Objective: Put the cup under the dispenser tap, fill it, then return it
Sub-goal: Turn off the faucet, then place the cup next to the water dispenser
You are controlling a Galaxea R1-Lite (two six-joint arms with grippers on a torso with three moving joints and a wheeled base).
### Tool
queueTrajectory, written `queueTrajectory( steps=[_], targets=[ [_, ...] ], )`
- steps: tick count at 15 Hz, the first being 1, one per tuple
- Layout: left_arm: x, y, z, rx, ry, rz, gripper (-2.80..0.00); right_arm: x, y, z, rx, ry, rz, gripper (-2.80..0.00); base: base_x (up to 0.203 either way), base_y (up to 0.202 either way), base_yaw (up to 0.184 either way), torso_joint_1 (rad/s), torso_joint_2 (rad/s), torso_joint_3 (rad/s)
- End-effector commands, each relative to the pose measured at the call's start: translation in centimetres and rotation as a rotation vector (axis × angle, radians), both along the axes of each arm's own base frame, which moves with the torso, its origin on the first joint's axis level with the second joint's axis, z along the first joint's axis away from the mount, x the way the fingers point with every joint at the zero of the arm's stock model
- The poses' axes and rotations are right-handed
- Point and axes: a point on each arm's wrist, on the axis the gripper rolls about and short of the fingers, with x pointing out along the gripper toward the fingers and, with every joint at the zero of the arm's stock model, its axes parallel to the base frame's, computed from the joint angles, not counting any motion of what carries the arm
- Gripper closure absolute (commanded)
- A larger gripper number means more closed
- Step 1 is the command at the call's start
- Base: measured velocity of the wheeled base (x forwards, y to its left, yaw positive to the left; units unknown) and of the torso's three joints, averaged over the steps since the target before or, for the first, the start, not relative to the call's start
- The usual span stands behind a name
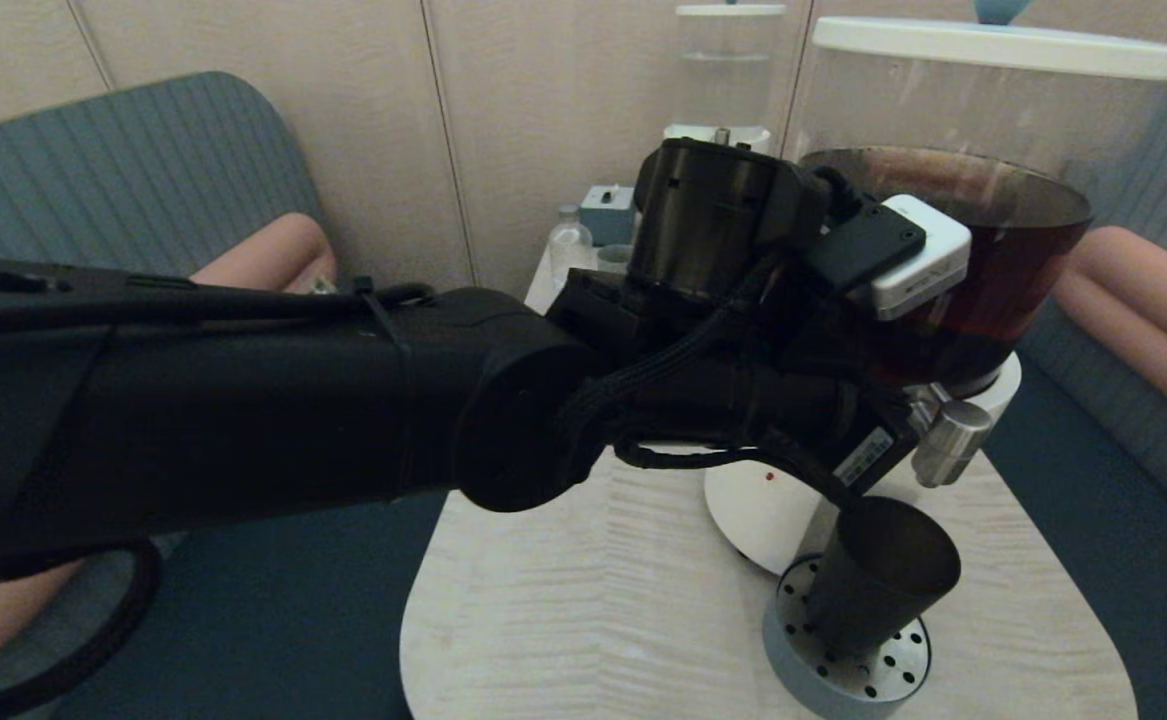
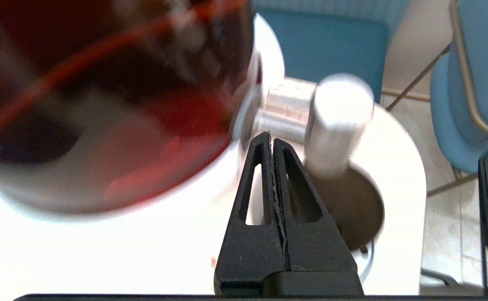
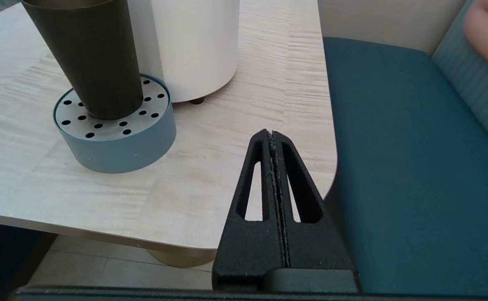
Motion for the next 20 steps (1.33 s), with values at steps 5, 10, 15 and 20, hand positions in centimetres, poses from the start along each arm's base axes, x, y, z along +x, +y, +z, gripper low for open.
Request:
queueTrajectory(
  steps=[5, 10, 15, 20],
  targets=[
    [-2.6, 5.1, 1.7, 0.009, 0.025, 0.07, 0.0, 0.1, 0.0, -0.3, -0.001, 0.008, 0.001, 0.0, 0.0, 0.0, 0.0, 0.0, 0.0, 0.0],
    [-4.3, 10.8, 3.9, -0.107, 0.173, 0.259, 0.0, 0.1, 0.0, -0.3, -0.001, 0.008, 0.001, 0.0, 0.0, 0.0, 0.0, 0.0, 0.0, 0.0],
    [-6.5, 18.5, 8.4, -0.298, 0.178, 0.249, 0.0, 0.1, 0.0, -0.3, -0.001, 0.008, 0.002, 0.0, 0.0, 0.0, 0.0, 0.0, 0.0, 0.0],
    [-13.7, 27.3, 8.5, -0.37, 0.114, 0.117, 0.0, 0.1, 0.0, -0.3, 0.0, 0.007, 0.001, 0.0, 0.0, 0.0, 0.0, 0.0, 0.0, 0.0]
  ],
)
